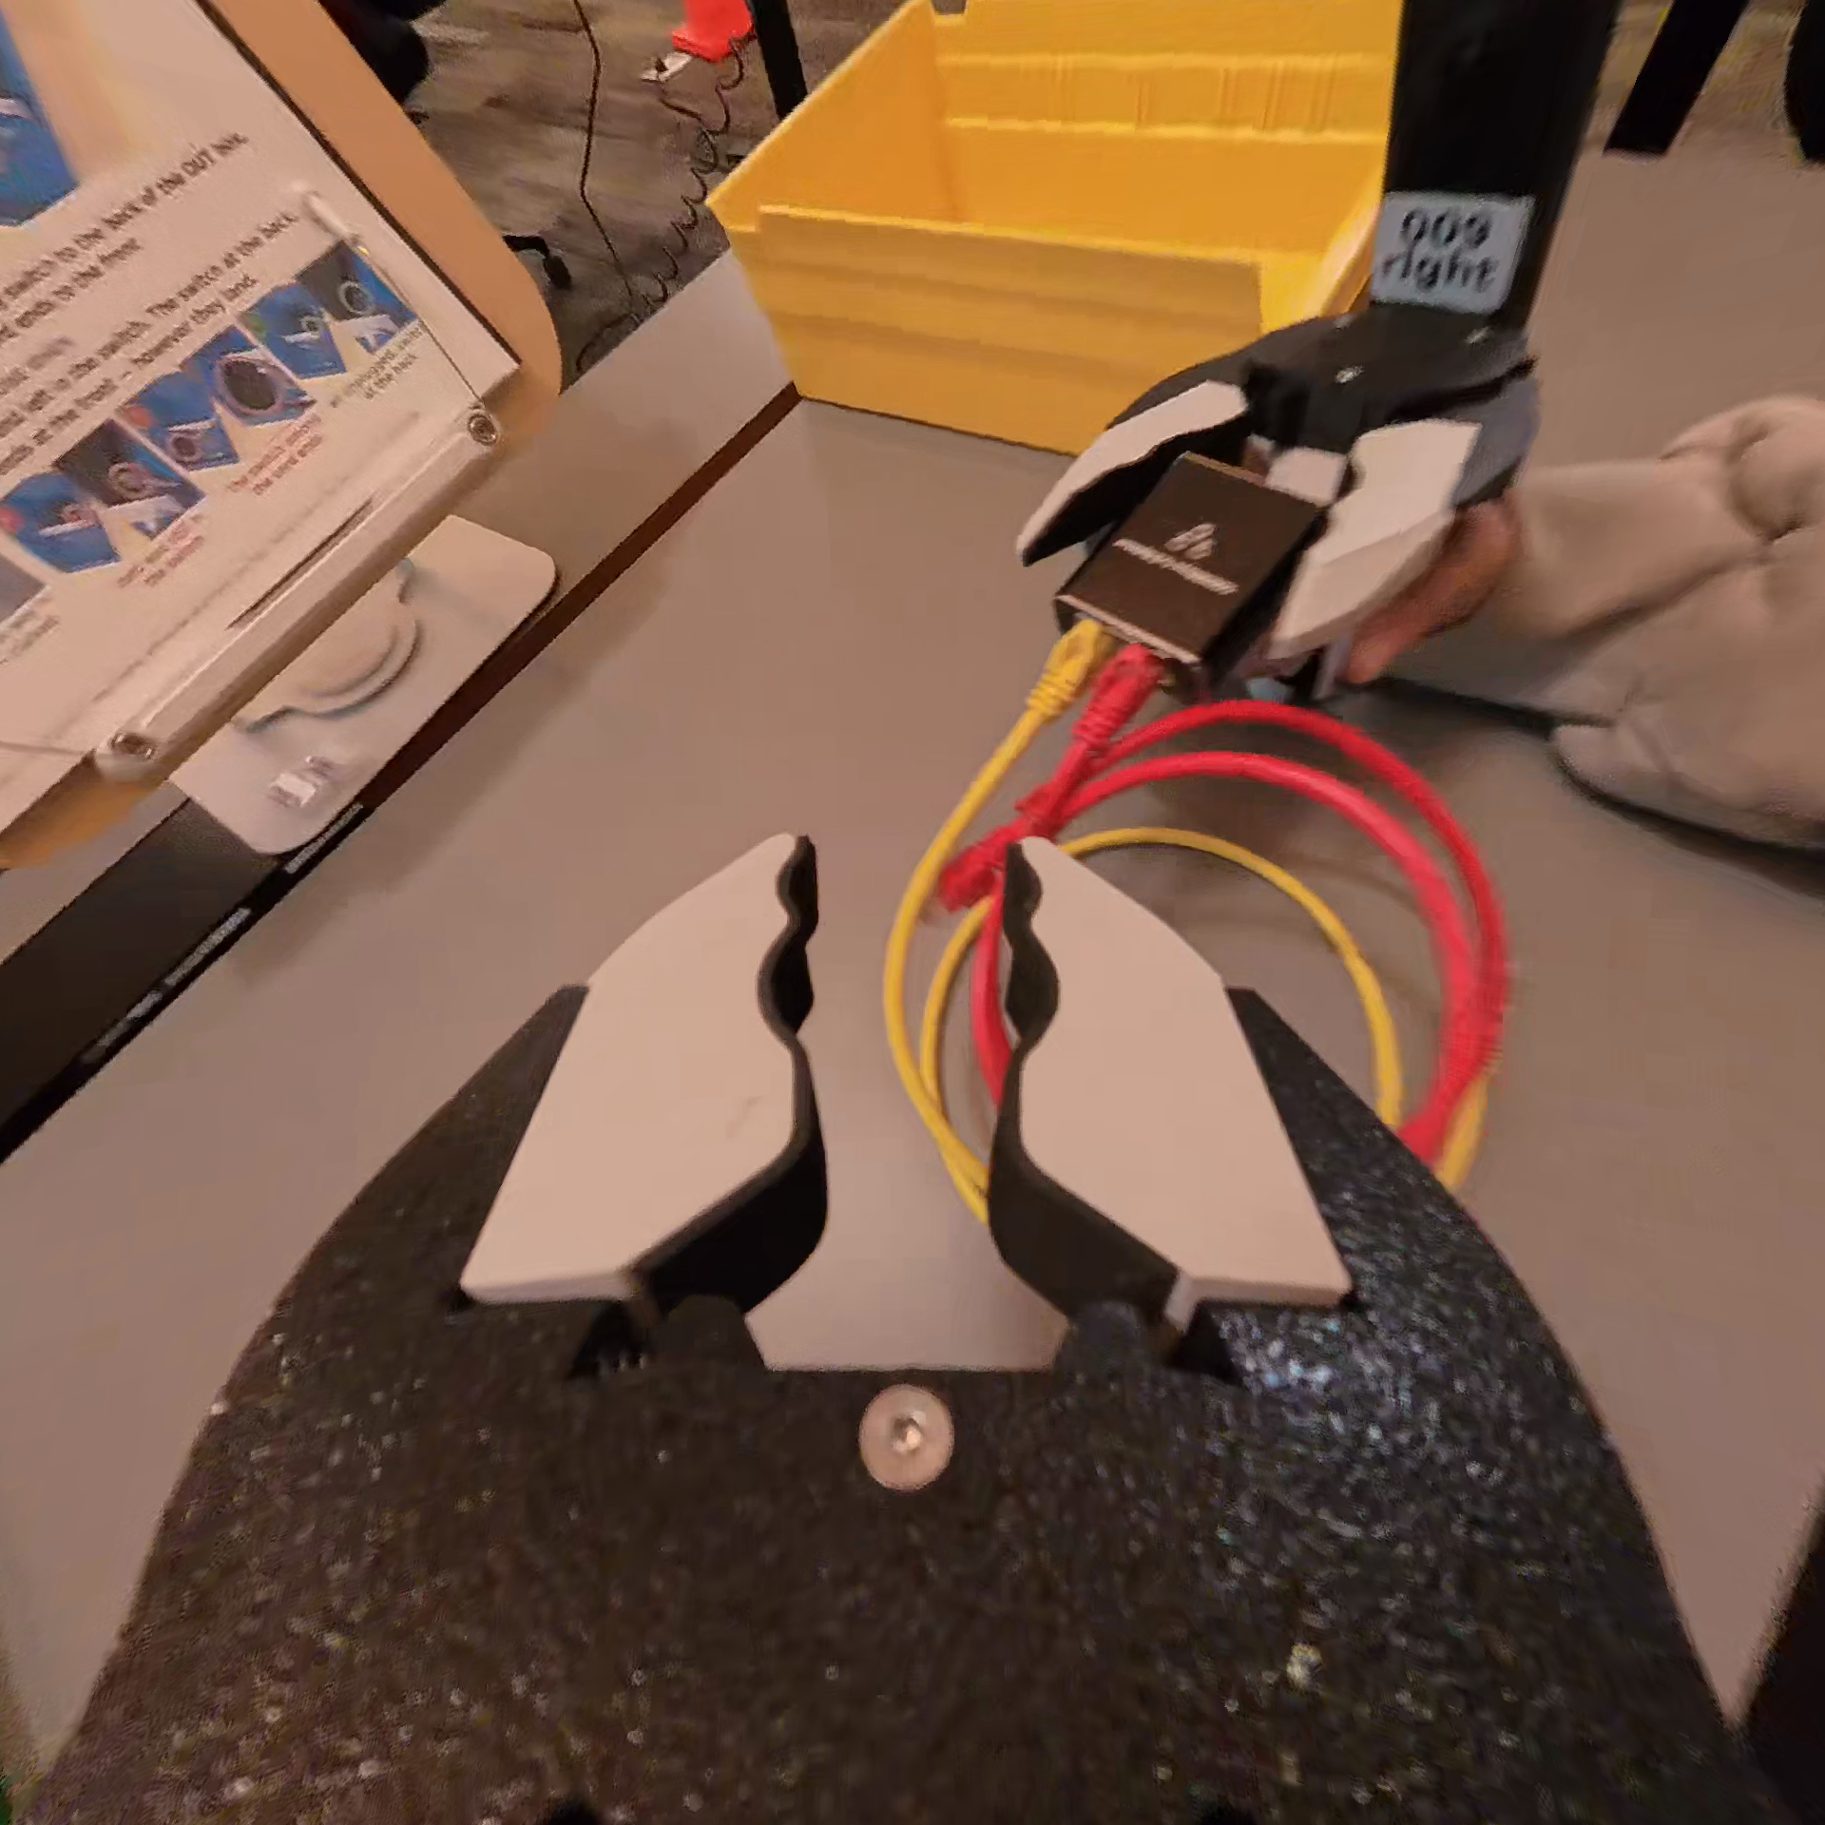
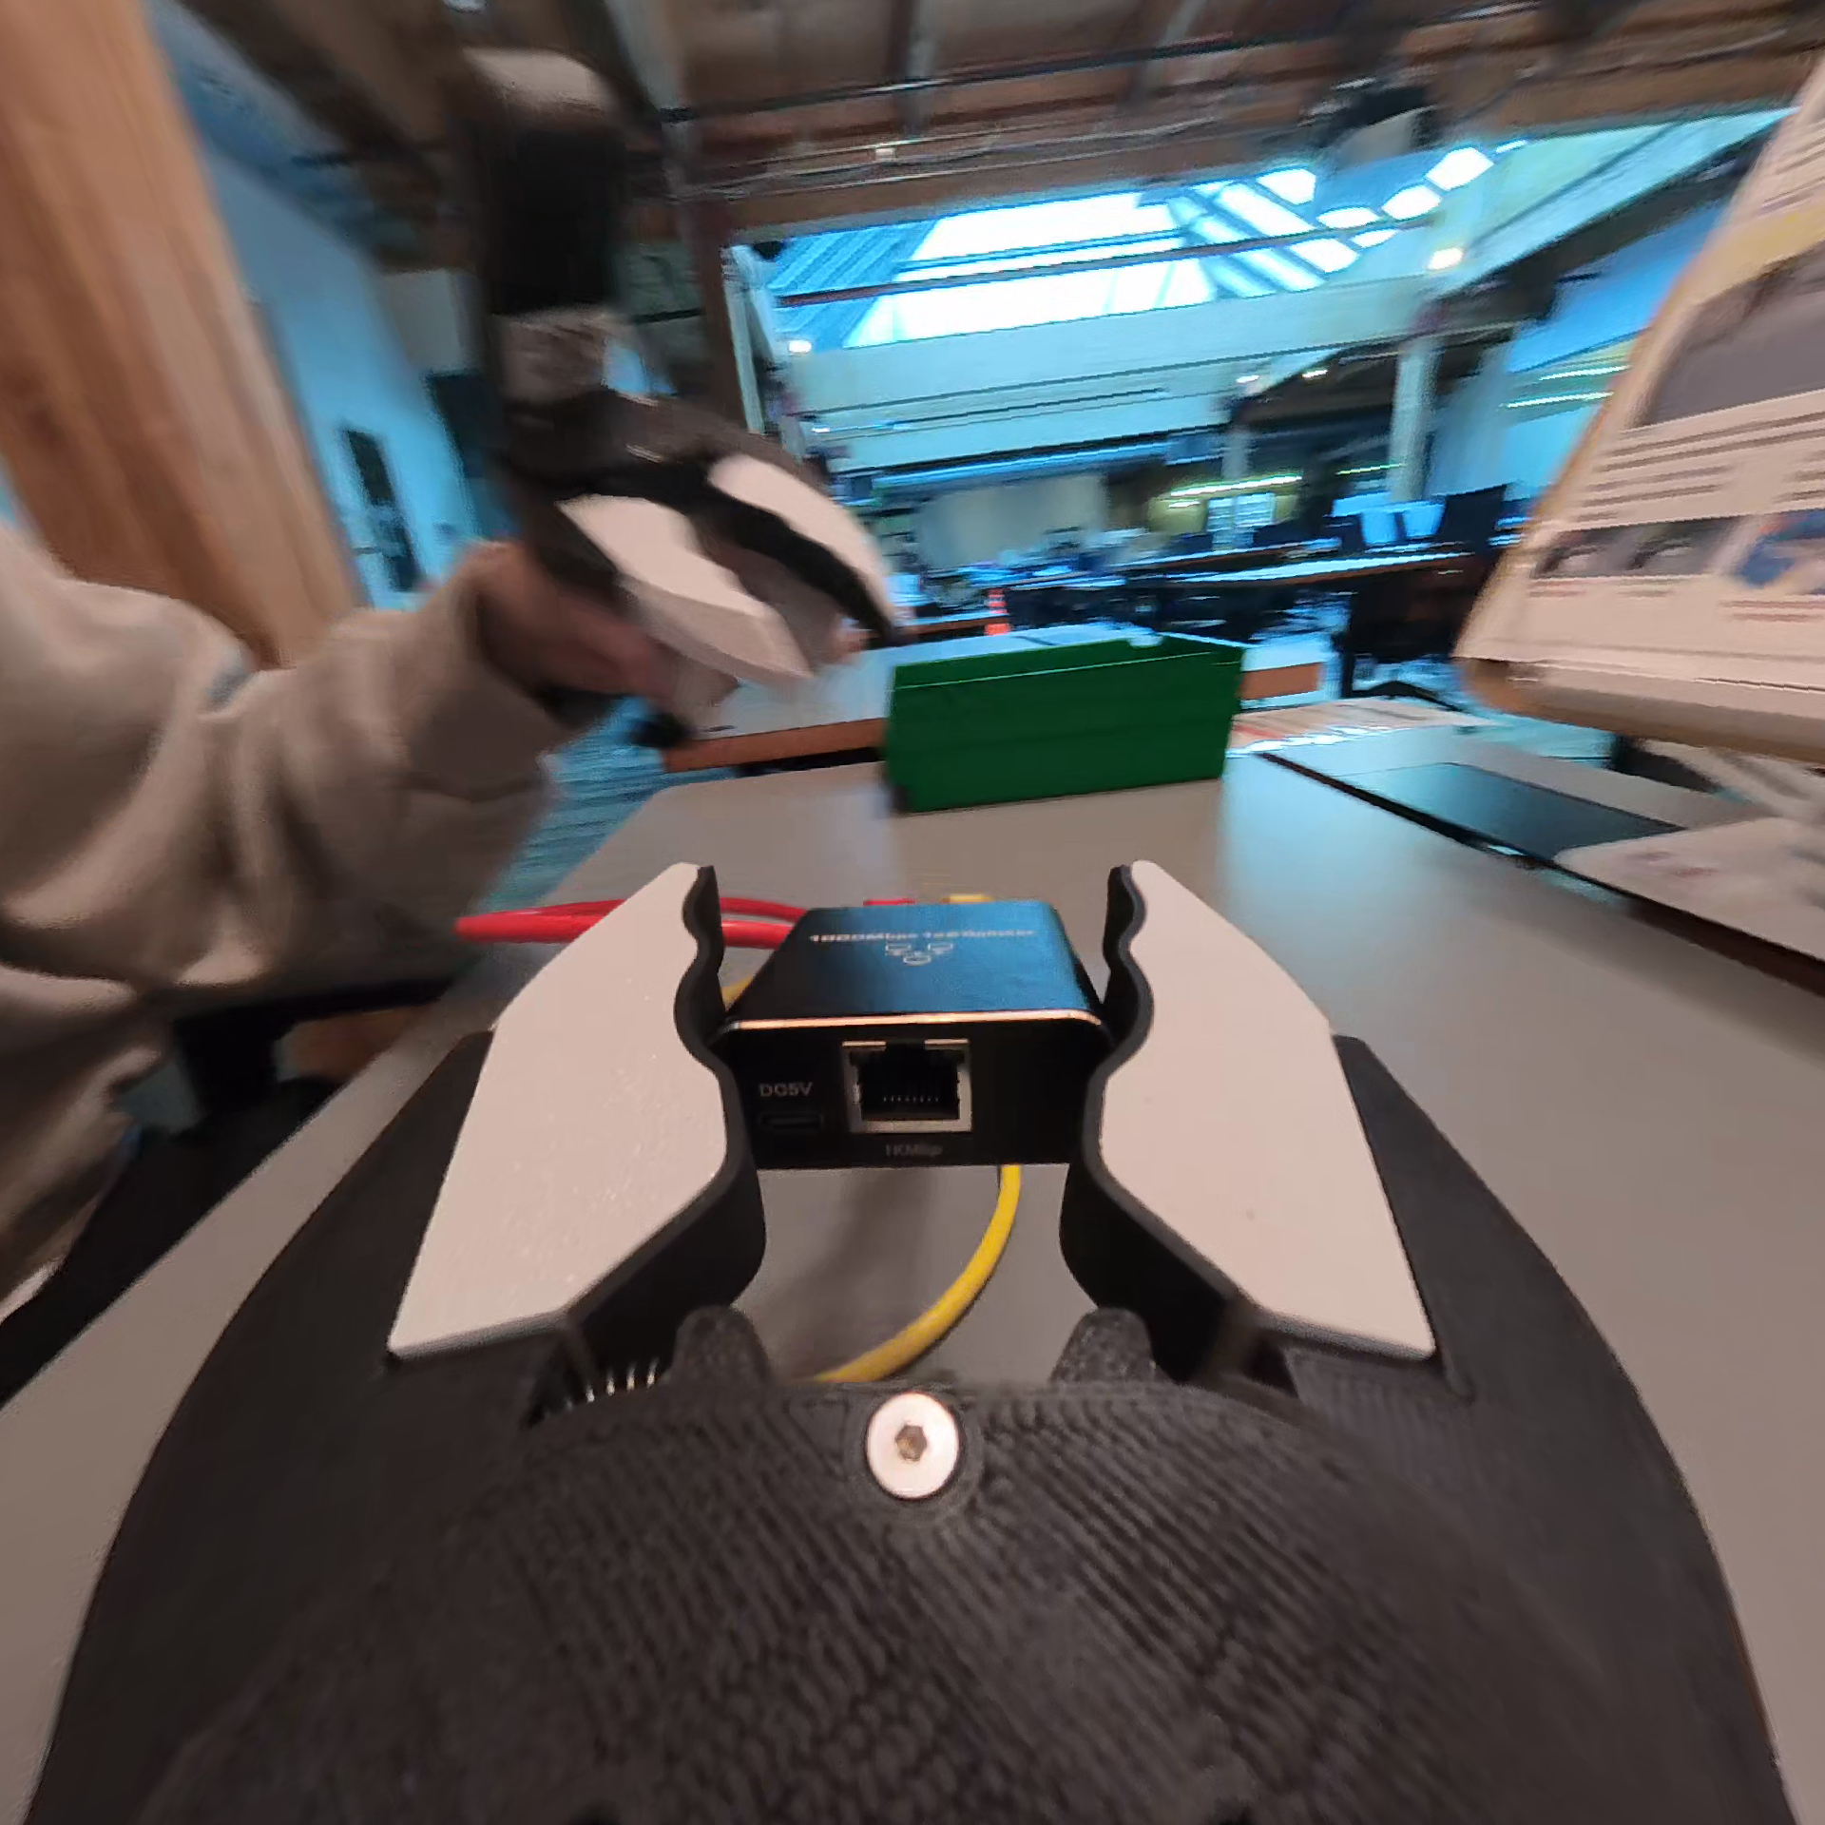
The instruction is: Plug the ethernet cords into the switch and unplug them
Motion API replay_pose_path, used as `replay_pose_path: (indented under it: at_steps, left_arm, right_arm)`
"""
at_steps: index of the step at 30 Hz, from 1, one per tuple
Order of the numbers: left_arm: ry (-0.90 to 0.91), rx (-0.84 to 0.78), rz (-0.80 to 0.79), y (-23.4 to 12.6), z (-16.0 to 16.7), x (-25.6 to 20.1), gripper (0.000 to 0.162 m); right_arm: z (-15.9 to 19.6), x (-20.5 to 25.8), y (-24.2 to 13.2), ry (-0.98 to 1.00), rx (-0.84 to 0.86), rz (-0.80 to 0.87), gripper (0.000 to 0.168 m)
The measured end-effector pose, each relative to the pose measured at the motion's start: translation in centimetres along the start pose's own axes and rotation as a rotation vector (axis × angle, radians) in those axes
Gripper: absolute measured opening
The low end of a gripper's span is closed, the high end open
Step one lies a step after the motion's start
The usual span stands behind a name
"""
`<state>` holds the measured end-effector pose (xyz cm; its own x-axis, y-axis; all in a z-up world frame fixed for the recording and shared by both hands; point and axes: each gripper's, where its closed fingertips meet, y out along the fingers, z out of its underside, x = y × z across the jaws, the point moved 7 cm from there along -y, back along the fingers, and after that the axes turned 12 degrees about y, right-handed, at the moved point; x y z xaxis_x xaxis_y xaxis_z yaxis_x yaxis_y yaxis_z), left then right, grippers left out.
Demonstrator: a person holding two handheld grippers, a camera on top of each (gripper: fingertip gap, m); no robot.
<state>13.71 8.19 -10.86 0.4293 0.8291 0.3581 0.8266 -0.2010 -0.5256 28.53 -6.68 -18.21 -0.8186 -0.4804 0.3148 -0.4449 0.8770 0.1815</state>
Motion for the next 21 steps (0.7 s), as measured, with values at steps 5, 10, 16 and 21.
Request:
replay_pose_path:
  at_steps: [5, 10, 16, 21]
  left_arm:
    - [-0.234, -0.004, 0.204, -2.2, -0.2, -4.6, 0.039]
    - [-0.846, -0.148, 0.528, 1.7, 2.8, -5.6, 0.047]
    - [-1.326, -0.133, 0.726, 6.8, 5.5, -5.9, 0.057]
    - [-1.474, -0.263, 0.743, 8.9, 3.6, -5.8, 0.065]
  right_arm:
    - [-0.1, -0.3, 0.5, -0.019, 0.009, 0.050, 0.076]
    - [0.0, 0.4, 1.0, -0.070, 0.048, 0.007, 0.075]
    - [-0.1, 0.6, 1.7, -0.112, 0.071, 0.008, 0.075]
    - [0.1, 0.8, 2.0, -0.142, 0.098, -0.005, 0.075]
